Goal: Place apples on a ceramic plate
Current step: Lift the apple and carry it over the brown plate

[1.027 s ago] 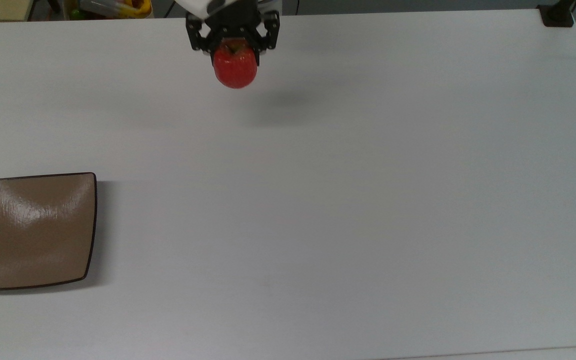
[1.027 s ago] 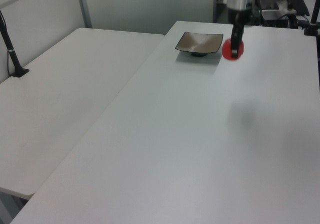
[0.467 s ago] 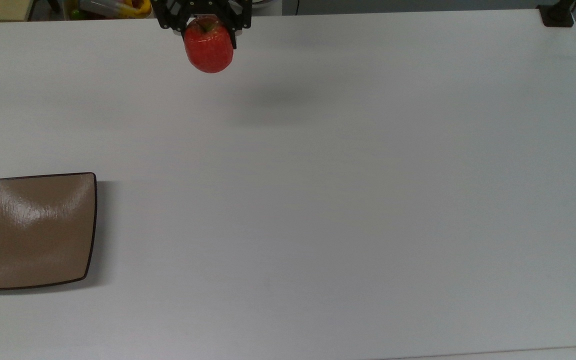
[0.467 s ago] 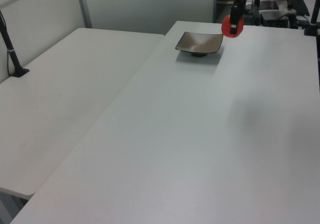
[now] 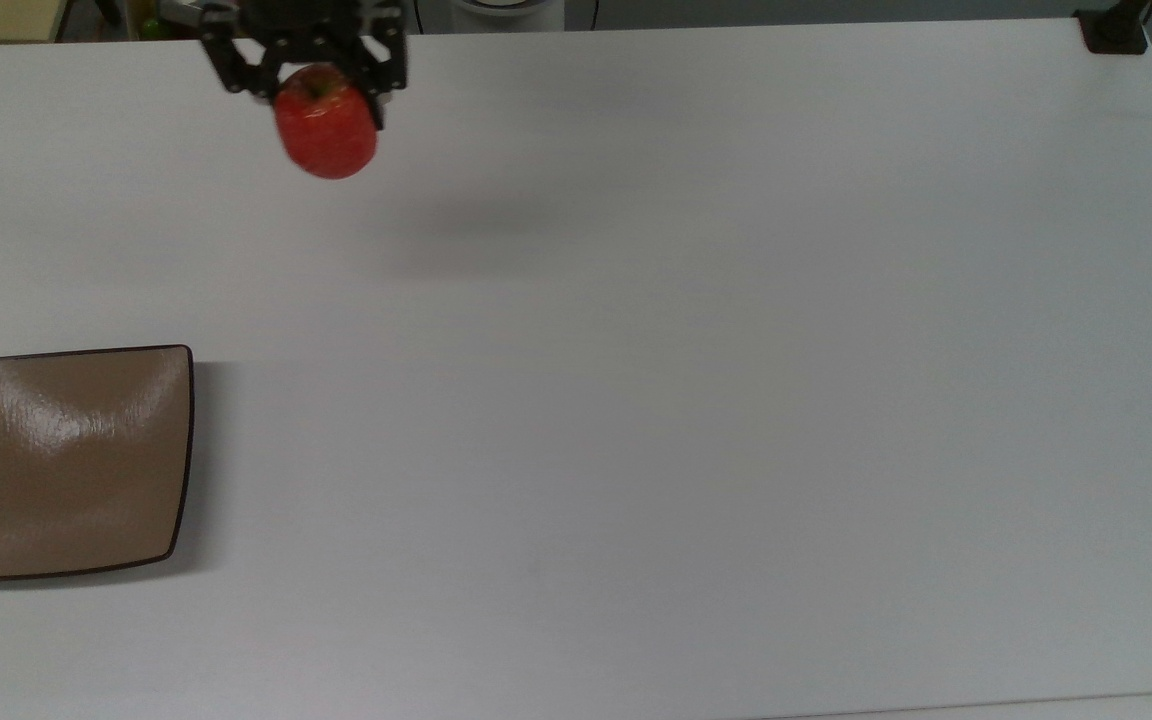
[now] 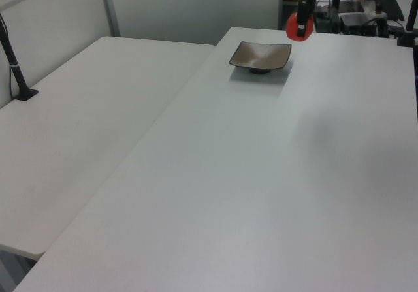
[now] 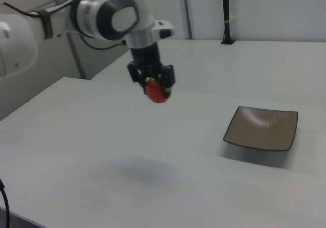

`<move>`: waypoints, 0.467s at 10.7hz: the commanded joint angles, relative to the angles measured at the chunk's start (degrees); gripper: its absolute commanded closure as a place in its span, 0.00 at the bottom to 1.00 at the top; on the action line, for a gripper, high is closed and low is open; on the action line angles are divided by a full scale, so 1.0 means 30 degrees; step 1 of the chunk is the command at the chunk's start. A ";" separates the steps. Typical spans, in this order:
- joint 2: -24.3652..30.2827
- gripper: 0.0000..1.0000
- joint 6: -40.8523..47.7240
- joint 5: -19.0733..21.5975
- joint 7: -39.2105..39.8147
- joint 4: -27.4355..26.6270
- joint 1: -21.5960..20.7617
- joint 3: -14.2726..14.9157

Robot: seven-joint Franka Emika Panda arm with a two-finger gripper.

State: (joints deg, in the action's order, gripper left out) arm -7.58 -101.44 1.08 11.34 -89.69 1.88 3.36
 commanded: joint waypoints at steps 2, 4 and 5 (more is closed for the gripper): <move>-0.3650 0.65 -0.3317 0.0692 0.2779 0.3032 0.2328 0.0197; -0.4938 0.65 -0.6075 0.0782 0.3163 0.3061 0.3179 0.0197; -0.5553 0.65 -0.7858 0.0898 0.3194 0.3061 0.3705 0.0197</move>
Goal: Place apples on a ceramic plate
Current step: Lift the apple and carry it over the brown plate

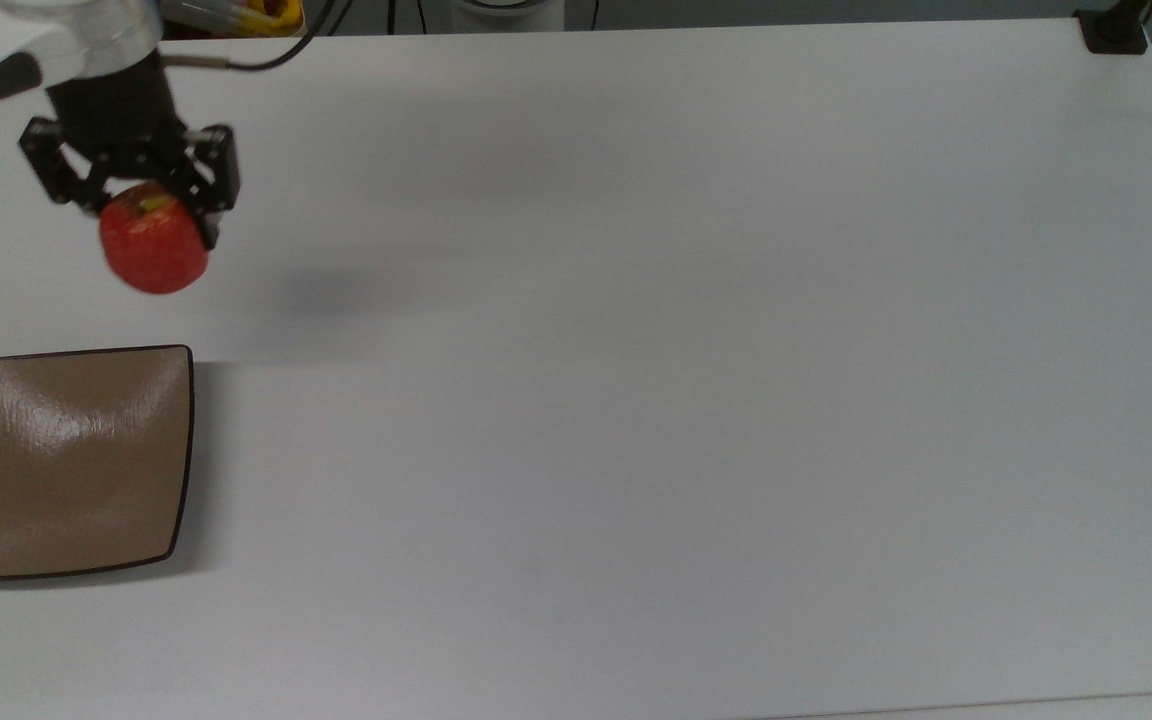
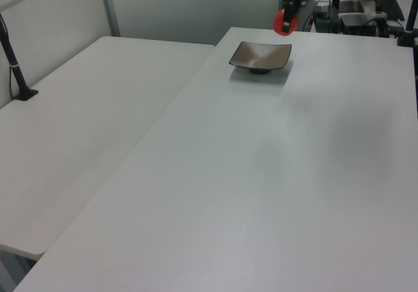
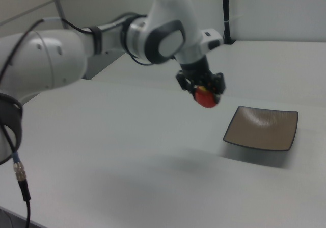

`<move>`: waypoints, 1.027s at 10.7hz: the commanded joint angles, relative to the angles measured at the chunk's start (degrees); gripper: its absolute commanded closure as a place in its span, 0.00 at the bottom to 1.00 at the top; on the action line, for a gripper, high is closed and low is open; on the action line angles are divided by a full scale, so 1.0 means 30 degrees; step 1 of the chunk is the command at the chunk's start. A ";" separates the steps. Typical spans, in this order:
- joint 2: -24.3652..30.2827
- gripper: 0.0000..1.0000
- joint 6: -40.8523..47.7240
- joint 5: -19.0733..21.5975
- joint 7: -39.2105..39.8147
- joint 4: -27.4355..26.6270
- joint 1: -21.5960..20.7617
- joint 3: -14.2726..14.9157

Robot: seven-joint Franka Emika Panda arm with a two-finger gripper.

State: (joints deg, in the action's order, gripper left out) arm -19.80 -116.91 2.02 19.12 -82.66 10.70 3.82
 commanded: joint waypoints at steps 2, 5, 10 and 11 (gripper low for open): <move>-0.2913 0.64 -0.5812 0.0848 0.0600 0.0719 0.1440 0.0045; -0.5372 0.63 -0.8224 0.0877 0.0309 0.2205 0.1793 0.0045; -0.7928 0.57 -1.0833 0.0819 -0.0425 0.3150 0.1793 0.0016; -0.7959 0.54 -1.0836 0.0790 -0.0425 0.3092 0.1764 -0.0013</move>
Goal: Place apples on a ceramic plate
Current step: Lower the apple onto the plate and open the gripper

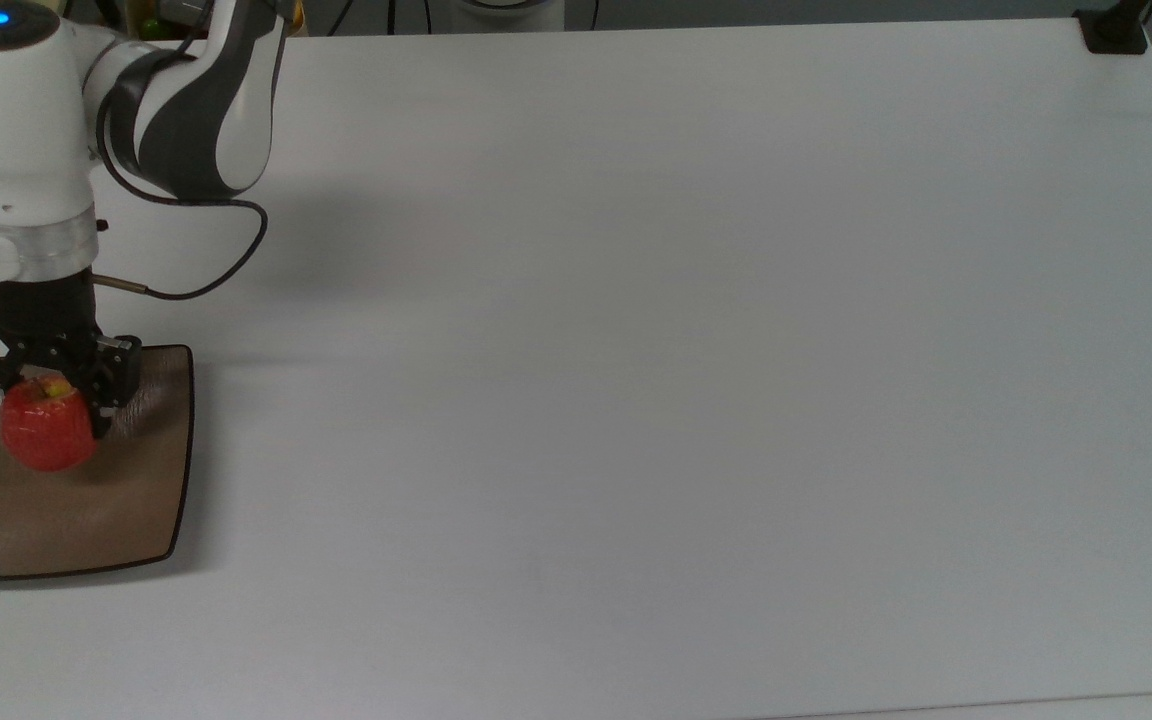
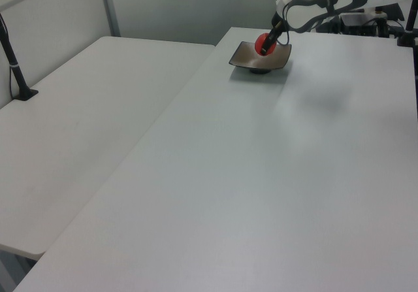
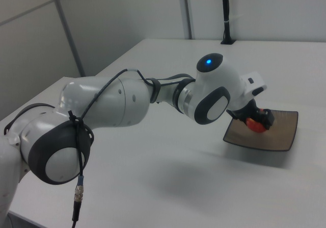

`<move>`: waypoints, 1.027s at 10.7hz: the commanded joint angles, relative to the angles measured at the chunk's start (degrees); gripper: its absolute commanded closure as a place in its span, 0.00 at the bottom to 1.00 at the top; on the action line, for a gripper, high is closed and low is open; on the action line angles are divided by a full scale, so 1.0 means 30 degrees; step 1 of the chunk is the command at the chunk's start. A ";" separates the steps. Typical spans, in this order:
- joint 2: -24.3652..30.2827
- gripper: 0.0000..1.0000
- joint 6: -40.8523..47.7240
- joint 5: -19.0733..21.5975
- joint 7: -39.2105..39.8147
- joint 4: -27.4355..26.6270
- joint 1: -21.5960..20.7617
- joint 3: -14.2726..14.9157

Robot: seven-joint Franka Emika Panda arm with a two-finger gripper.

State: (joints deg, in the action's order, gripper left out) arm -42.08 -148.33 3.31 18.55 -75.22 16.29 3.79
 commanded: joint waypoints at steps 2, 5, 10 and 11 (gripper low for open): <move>-0.0709 0.42 -0.0332 0.0187 -0.0206 0.0464 -0.0156 -0.0004; -0.0623 0.12 -0.0274 -0.0134 -0.0205 0.0055 -0.0186 0.0025; -0.0214 0.00 -0.0128 -0.1249 -0.0235 -0.0209 -0.0215 -0.0033; 0.0397 0.00 -0.0011 -0.1220 -0.0264 -0.0413 -0.0215 -0.0033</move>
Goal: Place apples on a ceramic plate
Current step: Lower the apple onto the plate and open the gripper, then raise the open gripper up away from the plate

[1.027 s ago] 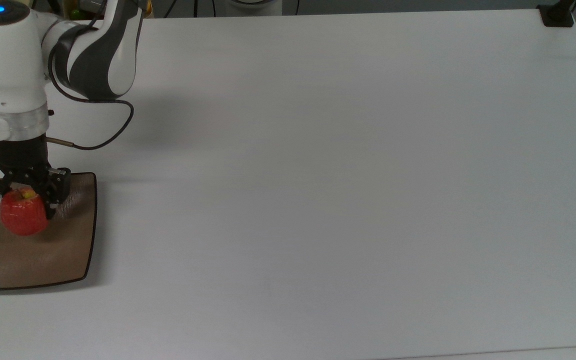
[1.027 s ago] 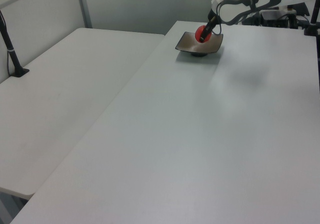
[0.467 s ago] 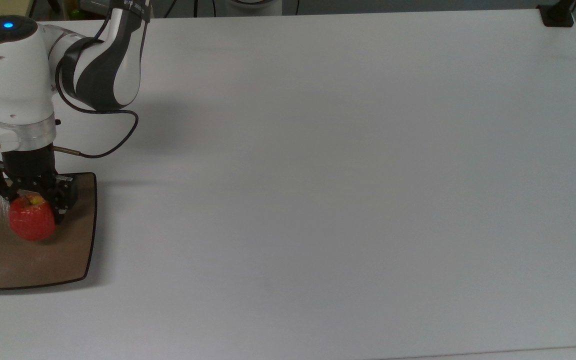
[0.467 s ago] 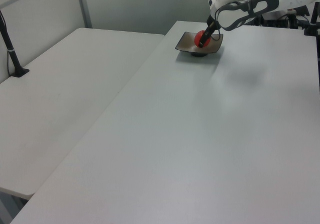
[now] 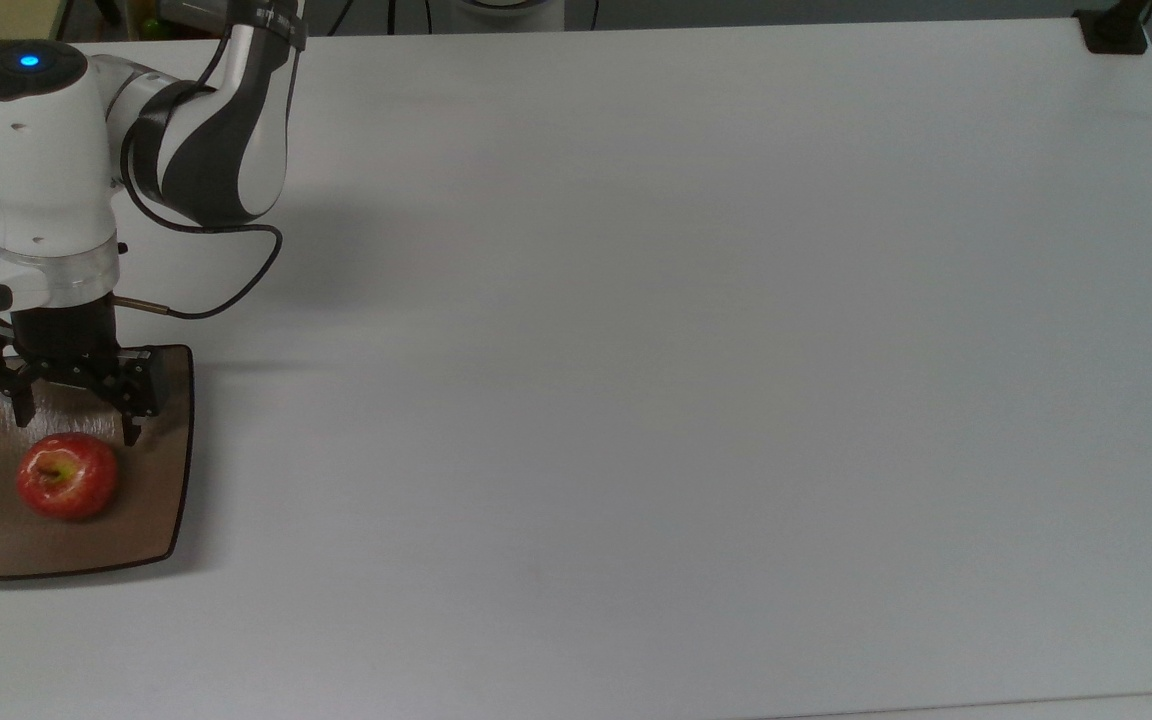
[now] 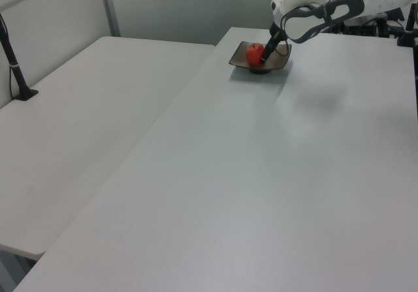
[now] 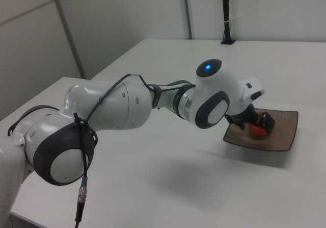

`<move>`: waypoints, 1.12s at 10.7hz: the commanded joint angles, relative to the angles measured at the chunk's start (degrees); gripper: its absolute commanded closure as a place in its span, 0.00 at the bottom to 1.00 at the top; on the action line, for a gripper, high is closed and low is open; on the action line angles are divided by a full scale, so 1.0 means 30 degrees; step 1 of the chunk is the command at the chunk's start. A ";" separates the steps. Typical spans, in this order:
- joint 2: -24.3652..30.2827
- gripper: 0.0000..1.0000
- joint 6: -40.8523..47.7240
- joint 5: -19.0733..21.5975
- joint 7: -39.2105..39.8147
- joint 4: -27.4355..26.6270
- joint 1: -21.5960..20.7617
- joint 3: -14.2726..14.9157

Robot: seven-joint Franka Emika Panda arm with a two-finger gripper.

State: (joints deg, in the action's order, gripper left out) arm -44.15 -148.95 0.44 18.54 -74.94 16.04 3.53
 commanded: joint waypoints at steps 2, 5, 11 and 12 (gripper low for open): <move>0.3045 0.00 0.2205 -0.0176 -0.0526 -0.1385 -0.0625 0.0111; 0.6328 0.00 0.8325 -0.0059 -0.0615 -0.1476 -0.1183 0.0141; 1.2541 0.00 1.7088 0.0292 -0.4330 -0.2355 -0.2647 0.0113; 1.3361 0.00 1.8407 0.1192 -0.5177 -0.2355 -0.2853 0.0083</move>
State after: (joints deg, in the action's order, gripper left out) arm -11.61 -100.60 0.72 8.24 -77.72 9.94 3.44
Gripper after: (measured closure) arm 0.000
